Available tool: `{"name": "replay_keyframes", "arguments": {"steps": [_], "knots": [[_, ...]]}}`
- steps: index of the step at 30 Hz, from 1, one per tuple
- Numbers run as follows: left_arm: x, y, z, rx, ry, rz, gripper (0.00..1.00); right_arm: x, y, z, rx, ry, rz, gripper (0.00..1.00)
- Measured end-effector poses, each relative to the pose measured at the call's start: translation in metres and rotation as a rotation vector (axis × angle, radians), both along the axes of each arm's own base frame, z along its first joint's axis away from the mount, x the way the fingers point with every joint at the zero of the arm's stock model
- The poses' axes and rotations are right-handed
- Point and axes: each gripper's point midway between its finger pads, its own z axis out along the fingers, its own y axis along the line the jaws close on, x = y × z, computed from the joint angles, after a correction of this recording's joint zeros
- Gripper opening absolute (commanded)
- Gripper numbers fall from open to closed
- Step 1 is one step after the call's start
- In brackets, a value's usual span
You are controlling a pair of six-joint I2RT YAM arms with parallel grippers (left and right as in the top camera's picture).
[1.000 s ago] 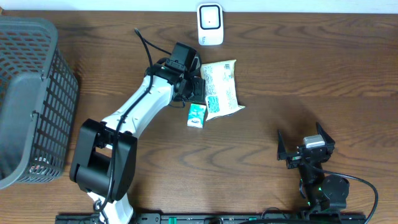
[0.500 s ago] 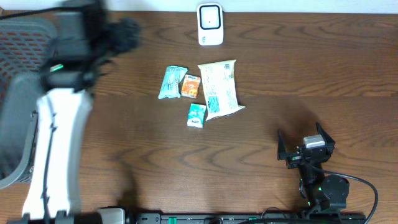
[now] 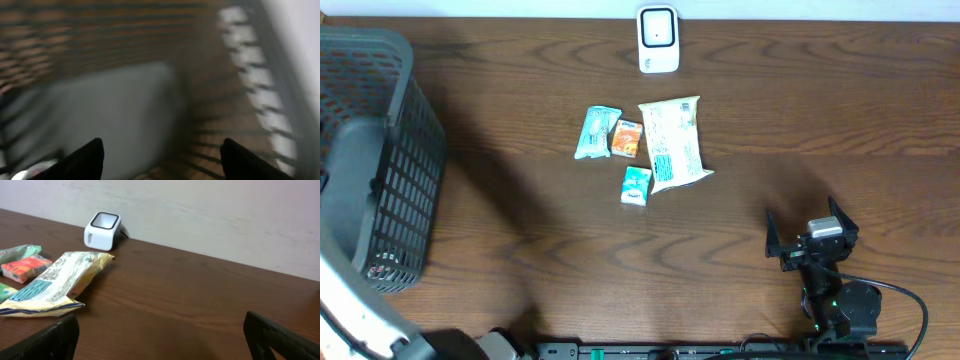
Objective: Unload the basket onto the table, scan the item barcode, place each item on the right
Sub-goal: 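Move the left gripper back into the grey basket, then grasp the dark green Zam-Buk tin in the basket with left gripper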
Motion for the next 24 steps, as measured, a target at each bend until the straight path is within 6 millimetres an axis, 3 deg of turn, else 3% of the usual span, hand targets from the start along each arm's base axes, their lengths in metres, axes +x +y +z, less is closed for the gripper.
{"name": "replay_keyframes", "arguments": {"steps": [3,6,14,24], "knots": [[-0.017,0.022,-0.034,-0.077,0.081,0.09,0.8,0.0,0.0,0.0,0.0,0.0,0.0,0.99],[-0.028,0.03,-0.07,-0.161,0.171,0.141,0.82,0.0,0.0,0.0,0.0,0.0,0.0,0.99],[-0.053,0.024,-0.145,-0.351,0.414,0.236,0.83,0.0,0.0,0.0,0.0,0.0,0.0,0.99],[-0.067,0.013,-0.176,-0.438,0.526,0.259,0.83,0.0,0.0,0.0,0.0,0.0,0.0,0.99]]}}
